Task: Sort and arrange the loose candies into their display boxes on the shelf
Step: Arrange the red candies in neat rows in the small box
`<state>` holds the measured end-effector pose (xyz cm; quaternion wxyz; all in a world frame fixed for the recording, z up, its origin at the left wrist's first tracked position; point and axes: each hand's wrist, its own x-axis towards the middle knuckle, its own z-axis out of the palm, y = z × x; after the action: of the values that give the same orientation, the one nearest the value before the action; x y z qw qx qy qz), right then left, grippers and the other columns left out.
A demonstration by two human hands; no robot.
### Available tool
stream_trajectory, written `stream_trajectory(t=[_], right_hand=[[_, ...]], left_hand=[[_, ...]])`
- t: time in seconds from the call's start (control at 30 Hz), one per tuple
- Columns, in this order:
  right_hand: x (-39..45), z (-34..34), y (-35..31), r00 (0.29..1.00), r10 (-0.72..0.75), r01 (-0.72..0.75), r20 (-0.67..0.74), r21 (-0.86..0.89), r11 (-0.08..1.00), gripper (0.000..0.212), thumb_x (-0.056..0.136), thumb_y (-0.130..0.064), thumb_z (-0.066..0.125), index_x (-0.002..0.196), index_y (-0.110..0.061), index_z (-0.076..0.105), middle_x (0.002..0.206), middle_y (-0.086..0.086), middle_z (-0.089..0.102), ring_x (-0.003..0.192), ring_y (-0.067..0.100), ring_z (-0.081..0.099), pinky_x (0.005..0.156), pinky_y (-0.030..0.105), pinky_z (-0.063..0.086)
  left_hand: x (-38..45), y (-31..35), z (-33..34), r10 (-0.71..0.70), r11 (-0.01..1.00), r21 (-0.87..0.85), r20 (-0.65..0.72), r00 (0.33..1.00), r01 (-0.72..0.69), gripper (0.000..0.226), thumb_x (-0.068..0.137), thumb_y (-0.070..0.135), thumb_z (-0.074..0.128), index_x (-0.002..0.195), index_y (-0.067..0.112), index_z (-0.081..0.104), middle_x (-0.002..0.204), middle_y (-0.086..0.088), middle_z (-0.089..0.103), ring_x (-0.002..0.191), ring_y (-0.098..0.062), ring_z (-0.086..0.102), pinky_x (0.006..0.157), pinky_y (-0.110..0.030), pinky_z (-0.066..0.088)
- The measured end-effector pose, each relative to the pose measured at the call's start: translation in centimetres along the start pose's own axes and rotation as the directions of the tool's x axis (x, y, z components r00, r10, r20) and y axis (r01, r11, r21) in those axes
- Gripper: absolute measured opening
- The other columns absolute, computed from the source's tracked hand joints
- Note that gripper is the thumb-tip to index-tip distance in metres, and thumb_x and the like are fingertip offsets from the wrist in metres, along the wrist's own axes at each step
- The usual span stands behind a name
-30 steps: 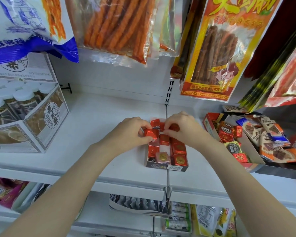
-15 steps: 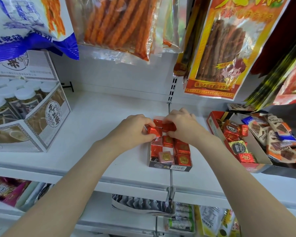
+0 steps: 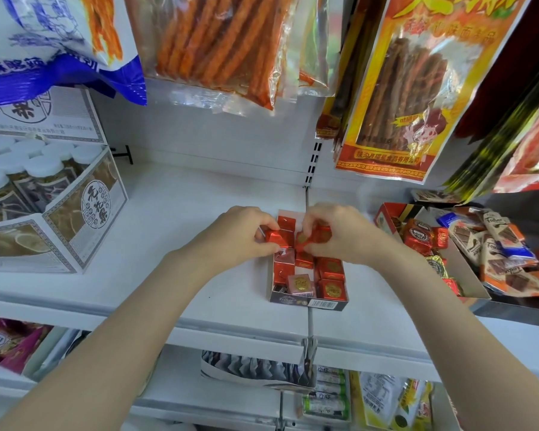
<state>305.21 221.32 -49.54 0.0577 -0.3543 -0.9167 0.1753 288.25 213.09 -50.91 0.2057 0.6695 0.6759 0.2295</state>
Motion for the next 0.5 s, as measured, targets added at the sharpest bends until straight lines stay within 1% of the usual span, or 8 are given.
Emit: stream_trajectory(t=[0.07, 0.1, 0.17, 0.23, 0.3, 0.37, 0.43, 0.5], right_hand=[[-0.3, 0.5, 0.1, 0.996, 0.019, -0.012, 0.083, -0.081, 0.997, 0.022, 0.077, -0.024, 0.069, 0.074, -0.029, 0.048, 0.094, -0.007, 0.054, 0.093, 0.013, 0.047, 0.079, 0.027, 0.044], [-0.4, 0.7, 0.2, 0.995, 0.034, -0.024, 0.099, -0.097, 0.995, 0.024, 0.077, -0.026, 0.069, 0.073, -0.031, 0.046, 0.096, -0.006, 0.054, 0.095, 0.013, 0.045, 0.08, 0.028, 0.042], [-0.5, 0.8, 0.3, 0.992, 0.066, -0.056, 0.106, -0.098, 0.994, 0.028, 0.076, -0.03, 0.07, 0.072, -0.034, 0.042, 0.099, -0.004, 0.051, 0.098, 0.015, 0.043, 0.081, 0.029, 0.039], [-0.6, 1.0, 0.1, 0.992, 0.084, -0.076, 0.089, -0.099, 0.992, 0.027, 0.075, -0.031, 0.071, 0.078, -0.032, 0.044, 0.098, -0.003, 0.047, 0.099, 0.016, 0.041, 0.082, 0.03, 0.039], [-0.4, 1.1, -0.1, 0.996, 0.07, -0.062, 0.048, -0.14, 0.988, 0.025, 0.077, -0.029, 0.069, 0.086, -0.026, 0.046, 0.093, -0.005, 0.045, 0.096, 0.015, 0.039, 0.083, 0.028, 0.035], [-0.1, 1.3, -0.1, 0.999, 0.038, -0.041, -0.018, -0.198, 0.979, 0.022, 0.079, -0.028, 0.067, 0.09, -0.021, 0.049, 0.09, -0.004, 0.048, 0.101, 0.015, 0.038, 0.081, 0.027, 0.028], [0.4, 1.6, 0.0, 0.996, 0.031, -0.053, -0.089, -0.248, 0.967, 0.022, 0.081, -0.027, 0.065, 0.095, -0.017, 0.052, 0.096, 0.0, 0.055, 0.107, 0.018, 0.038, 0.081, 0.029, 0.025], [0.9, 2.1, 0.2, 0.987, 0.044, -0.089, -0.153, -0.296, 0.951, 0.024, 0.082, -0.026, 0.063, 0.1, -0.015, 0.053, 0.108, 0.002, 0.057, 0.11, 0.021, 0.038, 0.084, 0.031, 0.028]], left_hand=[[0.0, 0.0, 0.0, -0.004, 1.0, 0.004, 0.006, 1.0, 0.004, 0.032, 0.08, 0.029, 0.069, 0.109, 0.02, 0.065, 0.096, -0.001, 0.061, 0.09, -0.015, 0.06, 0.087, -0.032, 0.049], [0.0, 0.0, 0.1, -0.005, 1.0, 0.009, 0.007, 1.0, 0.005, 0.032, 0.08, 0.029, 0.069, 0.11, 0.02, 0.064, 0.097, -0.001, 0.061, 0.09, -0.015, 0.06, 0.087, -0.032, 0.049], [0.0, 0.1, 0.1, -0.004, 1.0, 0.021, 0.004, 1.0, 0.004, 0.035, 0.08, 0.03, 0.068, 0.112, 0.019, 0.064, 0.098, -0.002, 0.061, 0.091, -0.015, 0.06, 0.088, -0.031, 0.048], [0.0, 0.1, 0.2, -0.004, 1.0, 0.028, 0.002, 1.0, 0.003, 0.036, 0.08, 0.031, 0.068, 0.113, 0.019, 0.063, 0.1, -0.002, 0.061, 0.093, -0.015, 0.059, 0.088, -0.03, 0.048], [0.0, 0.2, 0.3, 0.001, 1.0, 0.029, 0.002, 1.0, -0.001, 0.036, 0.08, 0.031, 0.068, 0.113, 0.019, 0.063, 0.101, -0.003, 0.062, 0.093, -0.015, 0.059, 0.087, -0.03, 0.047], [0.0, 0.3, 0.3, -0.001, 1.0, 0.027, 0.002, 1.0, 0.001, 0.036, 0.08, 0.031, 0.068, 0.114, 0.019, 0.063, 0.101, -0.003, 0.062, 0.094, -0.016, 0.059, 0.088, -0.03, 0.047], [0.0, 0.2, 0.3, -0.008, 1.0, 0.016, 0.003, 1.0, 0.008, 0.036, 0.079, 0.031, 0.069, 0.113, 0.019, 0.064, 0.1, -0.003, 0.061, 0.093, -0.015, 0.059, 0.088, -0.029, 0.047], [0.0, 0.2, 0.2, -0.01, 1.0, 0.006, 0.007, 1.0, 0.01, 0.037, 0.079, 0.031, 0.069, 0.113, 0.019, 0.064, 0.101, -0.003, 0.062, 0.092, -0.015, 0.06, 0.087, -0.029, 0.047]])
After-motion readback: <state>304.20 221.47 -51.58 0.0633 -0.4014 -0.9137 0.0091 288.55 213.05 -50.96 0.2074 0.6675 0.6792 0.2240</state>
